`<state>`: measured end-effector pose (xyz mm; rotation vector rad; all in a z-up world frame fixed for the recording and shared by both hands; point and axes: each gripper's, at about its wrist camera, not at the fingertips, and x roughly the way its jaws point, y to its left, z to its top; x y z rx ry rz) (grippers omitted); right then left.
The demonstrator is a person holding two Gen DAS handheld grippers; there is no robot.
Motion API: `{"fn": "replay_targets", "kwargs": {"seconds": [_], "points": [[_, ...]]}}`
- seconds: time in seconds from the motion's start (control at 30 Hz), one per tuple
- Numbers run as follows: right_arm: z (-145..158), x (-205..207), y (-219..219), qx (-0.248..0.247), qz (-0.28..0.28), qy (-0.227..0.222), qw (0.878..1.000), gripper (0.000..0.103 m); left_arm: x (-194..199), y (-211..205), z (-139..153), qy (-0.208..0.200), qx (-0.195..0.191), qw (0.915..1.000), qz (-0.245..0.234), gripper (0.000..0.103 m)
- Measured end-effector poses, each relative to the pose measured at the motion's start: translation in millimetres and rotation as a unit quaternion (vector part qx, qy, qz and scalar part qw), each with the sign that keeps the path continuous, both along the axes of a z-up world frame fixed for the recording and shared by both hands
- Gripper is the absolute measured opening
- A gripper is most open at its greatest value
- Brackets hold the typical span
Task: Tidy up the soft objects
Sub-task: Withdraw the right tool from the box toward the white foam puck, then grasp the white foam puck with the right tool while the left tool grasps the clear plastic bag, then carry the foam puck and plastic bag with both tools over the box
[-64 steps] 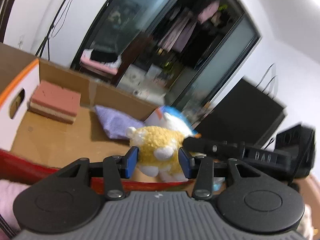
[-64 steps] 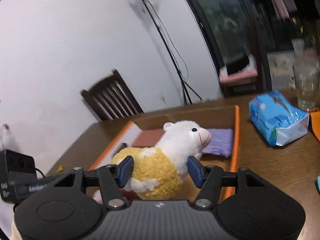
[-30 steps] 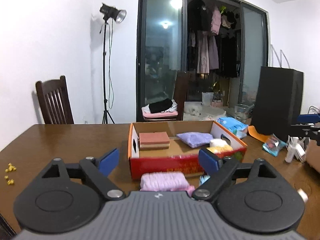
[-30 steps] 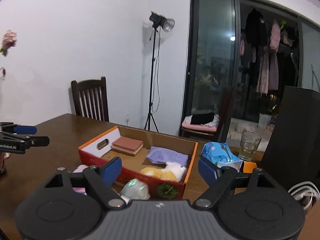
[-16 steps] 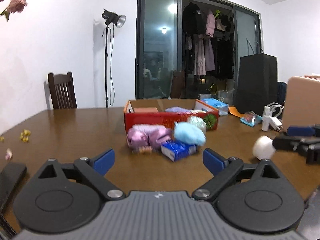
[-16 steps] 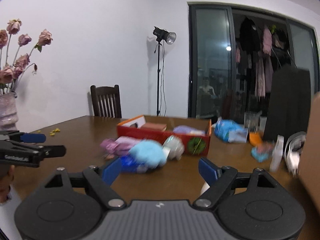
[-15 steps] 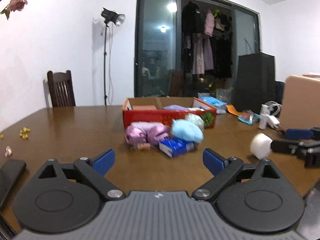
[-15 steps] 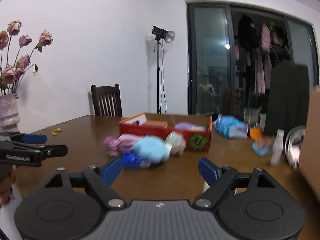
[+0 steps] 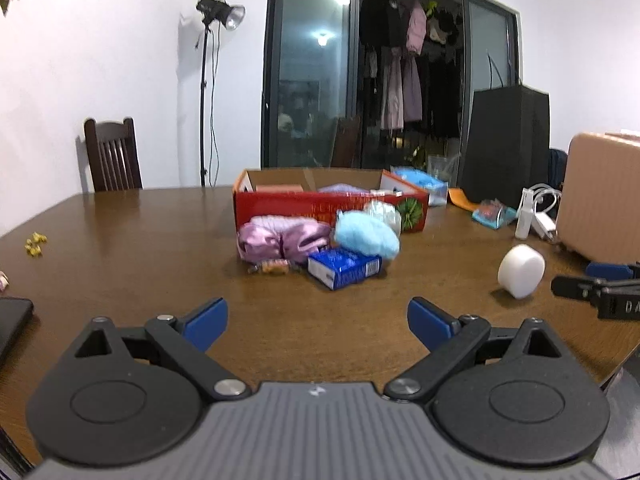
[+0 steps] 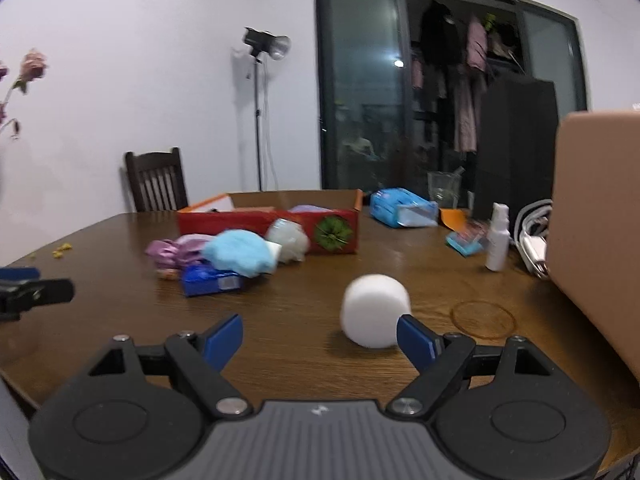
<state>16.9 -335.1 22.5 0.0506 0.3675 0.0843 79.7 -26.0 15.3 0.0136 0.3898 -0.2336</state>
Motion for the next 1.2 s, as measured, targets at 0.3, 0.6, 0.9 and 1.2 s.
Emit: {"fn": "replay_targets", "kwargs": {"seconds": [0.3, 0.6, 0.9, 1.2], "points": [[-11.1, 78.5, -26.1, -0.006, -0.013, 0.042, 0.999, 0.077, 56.3, -32.6, 2.3, 0.011, 0.019, 0.9994, -0.026, 0.099], [-4.8, 182.2, -23.6, 0.011, 0.077, 0.080, 0.994, 0.054, 162.4, -88.6, 27.4, 0.003, 0.030, 0.9975, -0.064, 0.098], [-15.0, 270.3, -37.8, 0.085, 0.095, 0.107, 0.986, 0.059, 291.4, -137.4, 1.4, 0.129, 0.031, 0.9896, -0.056, 0.080], [-20.9, 263.6, -41.0, 0.116, 0.124, 0.110, 0.979, 0.060, 296.2, -145.8, -10.3, 0.127, 0.020, 0.9870, -0.096, 0.033]]}}
